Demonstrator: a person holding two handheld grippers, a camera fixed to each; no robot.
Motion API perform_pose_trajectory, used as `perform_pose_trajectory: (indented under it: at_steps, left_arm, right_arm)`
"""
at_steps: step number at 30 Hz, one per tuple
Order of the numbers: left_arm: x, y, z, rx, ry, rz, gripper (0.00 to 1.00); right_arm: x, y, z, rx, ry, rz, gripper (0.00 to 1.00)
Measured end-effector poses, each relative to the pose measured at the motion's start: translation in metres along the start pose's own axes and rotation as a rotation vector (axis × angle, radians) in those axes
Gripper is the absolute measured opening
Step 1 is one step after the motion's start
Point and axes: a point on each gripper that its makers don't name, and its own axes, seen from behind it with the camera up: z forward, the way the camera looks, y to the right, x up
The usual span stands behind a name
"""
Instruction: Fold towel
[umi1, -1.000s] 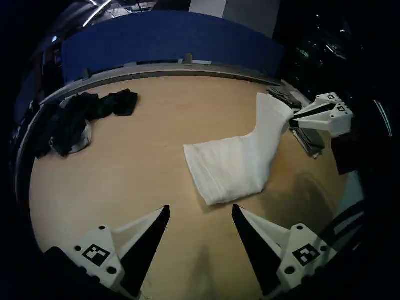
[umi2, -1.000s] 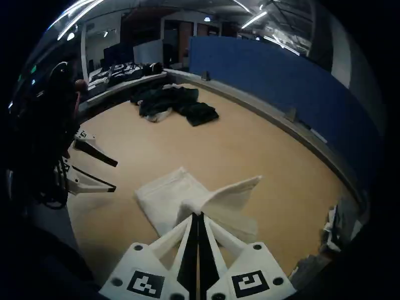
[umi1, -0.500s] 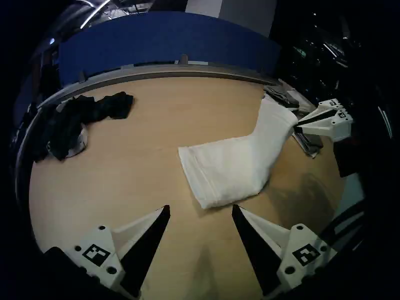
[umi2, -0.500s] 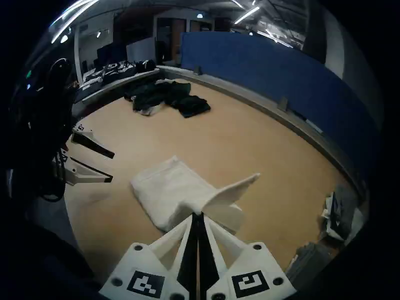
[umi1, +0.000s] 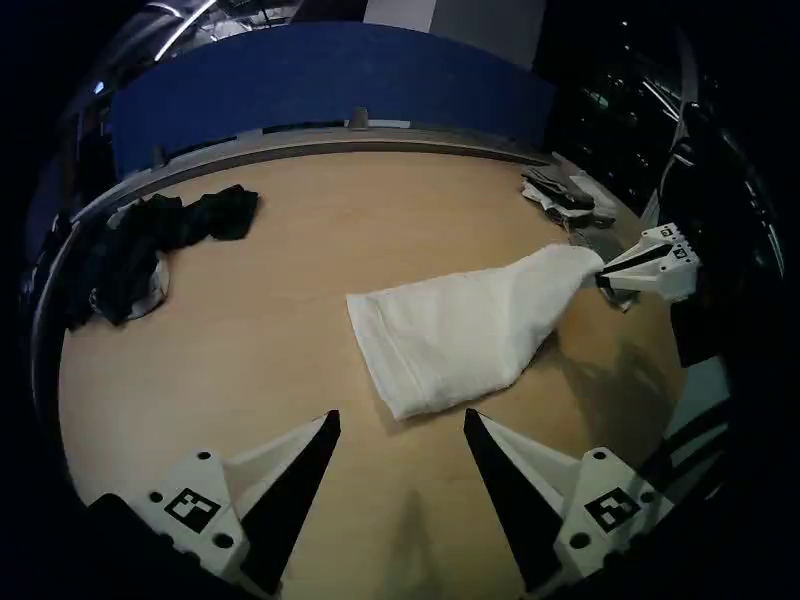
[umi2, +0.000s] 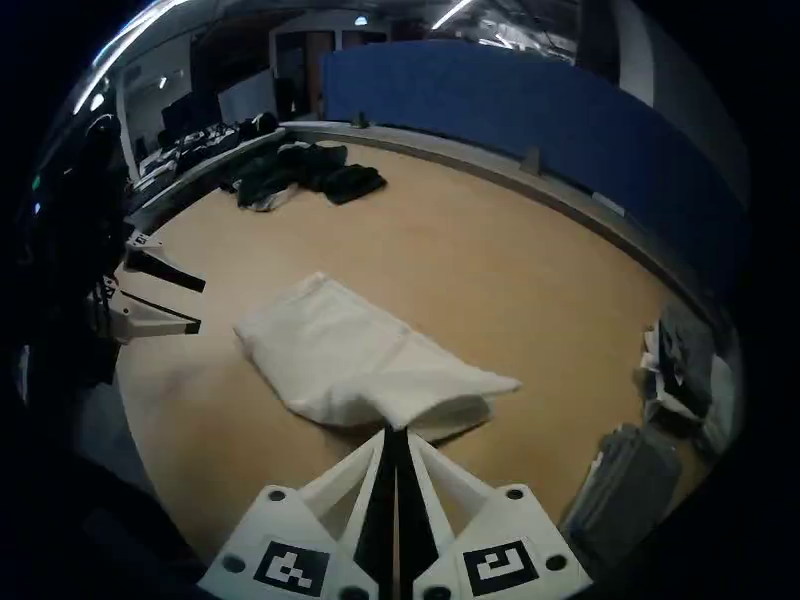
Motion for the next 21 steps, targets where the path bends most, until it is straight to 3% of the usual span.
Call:
perform_pose_trajectory:
  at_steps: [12,21]
  left_arm:
    - [0.004,0.007,0.002,-0.005,0.002,0.006,0.89]
    - [0.002,0.004,0.001,0.001,0.001,0.003,0.9]
  right_arm:
    - [0.002,0.009,-0.003,-0.014,0.004,-0.001,0.0]
    - [0.02,0.008,-0.002,-0.005,0.028,-0.014,0.0]
